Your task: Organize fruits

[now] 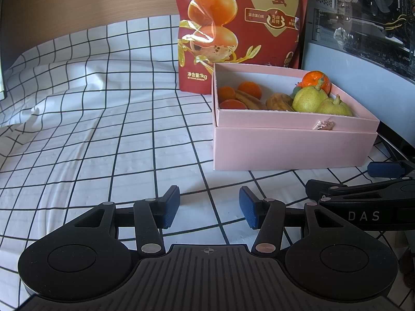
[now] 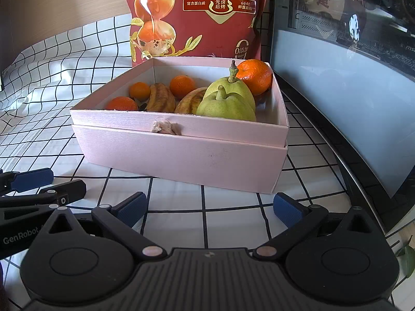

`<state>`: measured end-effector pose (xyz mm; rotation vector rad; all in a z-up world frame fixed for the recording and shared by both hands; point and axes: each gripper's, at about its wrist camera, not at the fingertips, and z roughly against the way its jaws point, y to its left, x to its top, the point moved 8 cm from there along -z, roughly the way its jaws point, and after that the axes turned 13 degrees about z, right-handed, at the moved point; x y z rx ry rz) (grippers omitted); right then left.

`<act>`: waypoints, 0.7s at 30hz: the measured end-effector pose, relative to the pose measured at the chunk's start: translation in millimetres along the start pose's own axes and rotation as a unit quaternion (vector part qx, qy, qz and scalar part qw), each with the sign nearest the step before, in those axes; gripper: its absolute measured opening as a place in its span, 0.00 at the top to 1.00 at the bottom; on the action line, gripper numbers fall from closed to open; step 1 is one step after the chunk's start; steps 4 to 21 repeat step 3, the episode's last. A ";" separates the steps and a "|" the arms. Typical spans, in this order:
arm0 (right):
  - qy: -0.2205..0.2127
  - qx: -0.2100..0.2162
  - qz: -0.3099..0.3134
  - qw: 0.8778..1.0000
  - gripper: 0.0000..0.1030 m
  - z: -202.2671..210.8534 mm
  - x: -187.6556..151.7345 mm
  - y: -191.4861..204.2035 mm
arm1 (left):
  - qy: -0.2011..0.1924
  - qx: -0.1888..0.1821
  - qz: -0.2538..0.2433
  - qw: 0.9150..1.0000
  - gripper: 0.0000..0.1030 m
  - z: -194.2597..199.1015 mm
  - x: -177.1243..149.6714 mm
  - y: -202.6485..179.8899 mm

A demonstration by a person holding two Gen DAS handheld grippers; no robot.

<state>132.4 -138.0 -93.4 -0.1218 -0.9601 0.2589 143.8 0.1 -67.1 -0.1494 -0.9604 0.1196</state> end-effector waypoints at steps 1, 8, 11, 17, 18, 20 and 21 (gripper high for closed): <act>0.000 0.000 0.000 1.000 0.00 0.0 0.1 -0.1 | 0.000 0.000 0.000 1.000 0.45 0.0 0.0 0.1; 0.000 0.000 0.000 1.000 0.00 0.0 -0.1 0.0 | 0.000 0.000 0.001 1.000 0.45 0.0 -0.1 -0.5; 0.000 0.000 0.000 1.000 0.00 0.0 -0.1 0.0 | 0.000 0.000 0.001 1.000 0.45 0.0 -0.1 -0.5; 0.000 0.000 0.000 1.000 0.00 0.0 -0.1 0.0 | 0.000 0.000 0.001 1.000 0.45 0.0 -0.1 -0.5; 0.000 0.000 0.000 1.000 0.00 0.0 -0.1 0.0 | 0.000 0.000 0.001 1.000 0.45 0.0 -0.1 -0.5; 0.000 0.000 0.000 1.000 0.00 0.0 -0.1 0.0 | 0.000 0.000 0.001 1.000 0.45 0.0 -0.1 -0.5; 0.000 0.000 0.000 1.000 0.00 0.0 -0.1 0.0 | 0.000 0.000 0.001 1.000 0.45 0.0 -0.1 -0.5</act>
